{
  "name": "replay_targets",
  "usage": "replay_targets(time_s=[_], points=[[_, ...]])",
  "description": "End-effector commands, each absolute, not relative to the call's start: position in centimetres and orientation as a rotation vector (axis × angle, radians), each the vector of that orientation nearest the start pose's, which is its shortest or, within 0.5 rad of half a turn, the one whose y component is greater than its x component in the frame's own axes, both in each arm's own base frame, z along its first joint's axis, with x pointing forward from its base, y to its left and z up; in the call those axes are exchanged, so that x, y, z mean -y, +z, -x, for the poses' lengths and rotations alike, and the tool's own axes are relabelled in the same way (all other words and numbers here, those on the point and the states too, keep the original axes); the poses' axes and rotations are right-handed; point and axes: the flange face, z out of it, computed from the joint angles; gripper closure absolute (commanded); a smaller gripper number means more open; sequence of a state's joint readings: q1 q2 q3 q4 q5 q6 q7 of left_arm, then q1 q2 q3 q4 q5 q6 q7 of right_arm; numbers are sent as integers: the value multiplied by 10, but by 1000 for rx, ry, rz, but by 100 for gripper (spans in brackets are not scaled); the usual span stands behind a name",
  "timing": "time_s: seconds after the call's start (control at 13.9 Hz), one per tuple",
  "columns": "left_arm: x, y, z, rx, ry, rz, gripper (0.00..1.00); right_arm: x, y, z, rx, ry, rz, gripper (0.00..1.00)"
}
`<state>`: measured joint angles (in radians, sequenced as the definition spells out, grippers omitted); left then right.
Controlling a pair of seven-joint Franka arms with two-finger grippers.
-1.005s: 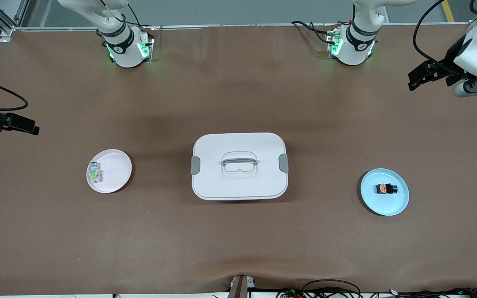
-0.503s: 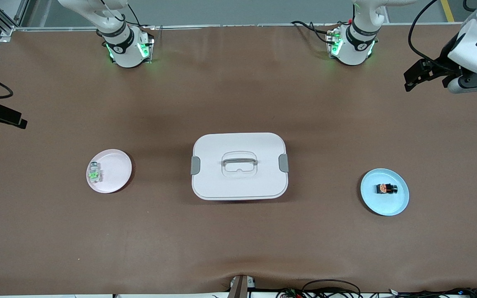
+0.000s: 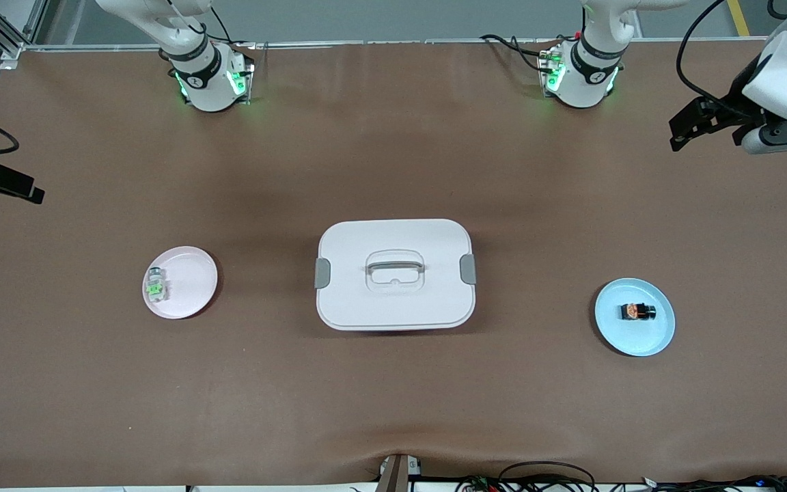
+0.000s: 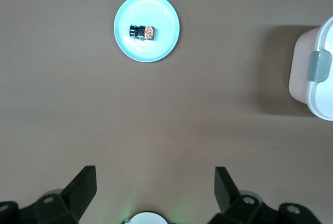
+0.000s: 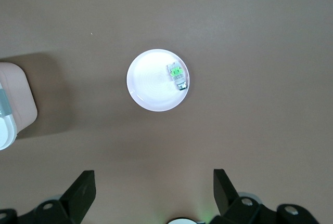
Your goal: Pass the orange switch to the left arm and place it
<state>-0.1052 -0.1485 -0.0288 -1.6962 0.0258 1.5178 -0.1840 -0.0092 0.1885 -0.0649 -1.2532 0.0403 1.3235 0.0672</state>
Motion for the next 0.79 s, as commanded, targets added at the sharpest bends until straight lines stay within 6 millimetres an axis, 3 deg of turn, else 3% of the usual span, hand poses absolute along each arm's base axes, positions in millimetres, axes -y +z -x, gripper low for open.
replay_targets(time_s=[0.0,0.43,0.72], points=[[56,641,-499,32,9,3093,0,35,646,-571,-210,172,3082,0],[63,637,-496,16,-22,3116,0,36,651,-564,-212,158,3081,0],[71,633,-495,-2,-25,3127,0,38,642,-538,-220,71,3075,0]])
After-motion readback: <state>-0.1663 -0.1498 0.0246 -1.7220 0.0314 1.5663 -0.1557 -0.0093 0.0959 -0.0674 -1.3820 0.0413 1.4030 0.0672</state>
